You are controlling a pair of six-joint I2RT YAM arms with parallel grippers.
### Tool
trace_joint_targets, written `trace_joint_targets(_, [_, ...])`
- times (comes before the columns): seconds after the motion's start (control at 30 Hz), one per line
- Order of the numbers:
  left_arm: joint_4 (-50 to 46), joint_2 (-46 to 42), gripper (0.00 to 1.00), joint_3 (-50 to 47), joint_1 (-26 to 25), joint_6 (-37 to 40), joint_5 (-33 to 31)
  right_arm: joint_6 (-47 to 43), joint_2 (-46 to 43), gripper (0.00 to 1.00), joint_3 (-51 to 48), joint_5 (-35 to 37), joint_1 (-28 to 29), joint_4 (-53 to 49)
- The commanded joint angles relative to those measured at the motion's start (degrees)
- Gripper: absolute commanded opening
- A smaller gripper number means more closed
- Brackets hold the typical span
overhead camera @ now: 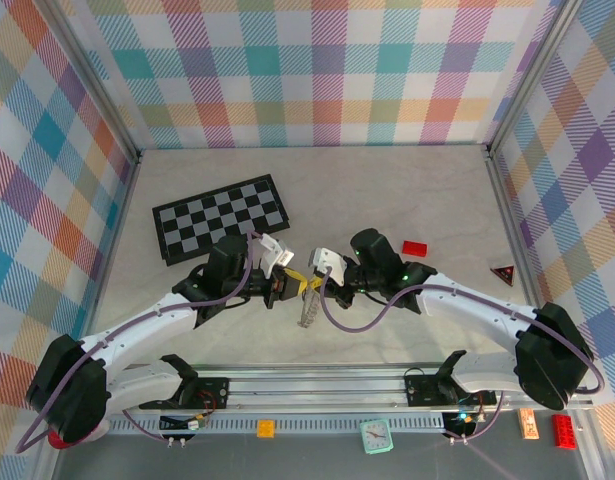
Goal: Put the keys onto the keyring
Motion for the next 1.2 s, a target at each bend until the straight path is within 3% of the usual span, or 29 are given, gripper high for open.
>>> trace_joint_targets(0.0, [3.0, -0.7, 0.0, -0.2, 0.4, -0.4, 1.0, 0.5, 0.4, 0.0, 2.5, -1.3, 0.5, 0.3])
trace_joint_targets(0.63, [1.5, -2.0, 0.0, -0.8, 0.5, -0.6, -4.9, 2.0, -0.6, 0.0, 1.8, -2.4, 0.6, 1.2])
trace_joint_targets(1.17, [1.2, -0.8, 0.0, -1.0, 0.4, -1.6, -5.4, 3.1, -1.6, 0.0, 1.1, -2.3, 0.6, 2.5])
